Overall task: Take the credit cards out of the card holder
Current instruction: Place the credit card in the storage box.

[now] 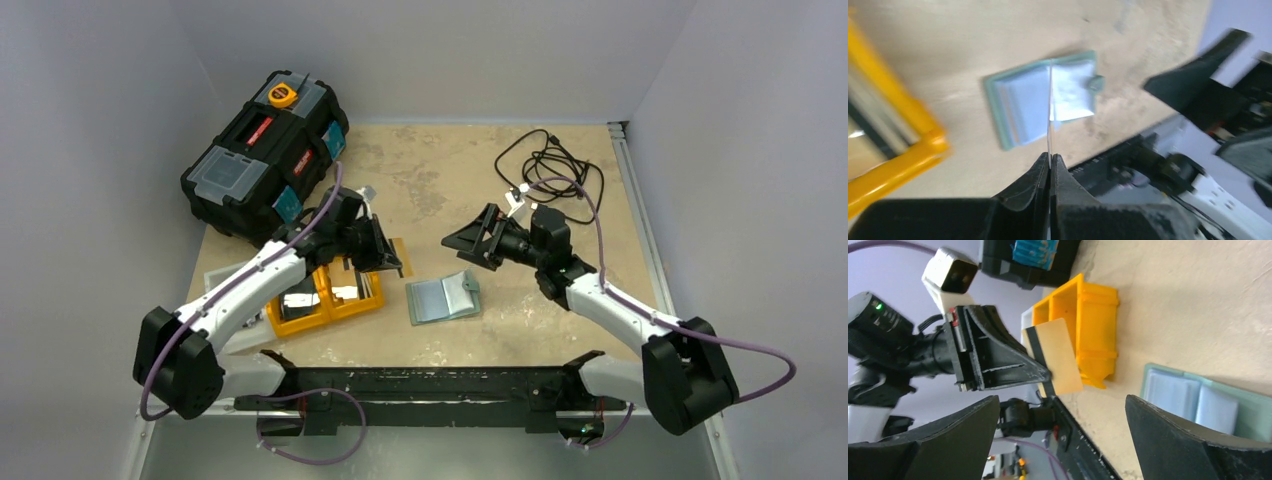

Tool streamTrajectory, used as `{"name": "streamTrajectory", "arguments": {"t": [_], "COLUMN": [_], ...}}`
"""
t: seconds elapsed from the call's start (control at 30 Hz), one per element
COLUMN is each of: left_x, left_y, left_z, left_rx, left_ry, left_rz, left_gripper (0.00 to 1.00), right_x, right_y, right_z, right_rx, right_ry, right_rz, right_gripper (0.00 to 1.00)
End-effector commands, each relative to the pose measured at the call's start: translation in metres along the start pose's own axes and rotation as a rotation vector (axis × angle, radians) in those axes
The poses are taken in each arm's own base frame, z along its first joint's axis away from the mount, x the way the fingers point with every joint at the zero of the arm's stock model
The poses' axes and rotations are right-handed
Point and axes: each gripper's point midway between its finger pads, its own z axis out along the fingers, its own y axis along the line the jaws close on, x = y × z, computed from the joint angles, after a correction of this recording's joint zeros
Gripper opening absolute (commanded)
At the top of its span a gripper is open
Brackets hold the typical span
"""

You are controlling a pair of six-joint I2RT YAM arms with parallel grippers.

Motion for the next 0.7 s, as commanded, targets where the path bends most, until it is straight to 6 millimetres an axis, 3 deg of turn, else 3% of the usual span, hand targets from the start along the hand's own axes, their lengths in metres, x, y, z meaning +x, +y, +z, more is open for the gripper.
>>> {"name": "streamTrajectory", "arguments": {"t": [0.0,0.13,0.27,0.47,0.67], "left_x": [-0.02,-0.026,-0.03,-0.031,-0.031], "left_y": [0.069,0.105,0.129,0.148,0.152], "left_z": [-0.054,-0.079,-0.082,-0.063,-0.041], "left_rx": [-0.433,-0.667,-0.817,-0.911,-0.917], "left_ry": [-0.171,-0.215,-0.211,-0.173,-0.124], "left_rz": [0.081,0.101,0.108,0.083,0.065], "left_gripper": [0.0,0.0,0.0,0.0,0.01], "right_x": [-0.018,-0.02,-0.02,-0.019,-0.016], "right_y": [-0.019,-0.029,-0.032,-0.04,-0.042], "right_z": [-0.008,-0.014,-0.012,-0.016,-0.02], "right_rx": [0.188,0.258,0.279,0.324,0.341], "right_ry": [-0.063,-0.075,-0.065,-0.049,-0.033], "right_rz": [-0.153,-0.198,-0.221,-0.254,-0.284], "right_gripper": [0.99,0.99,0.99,0.99,0.99]}}
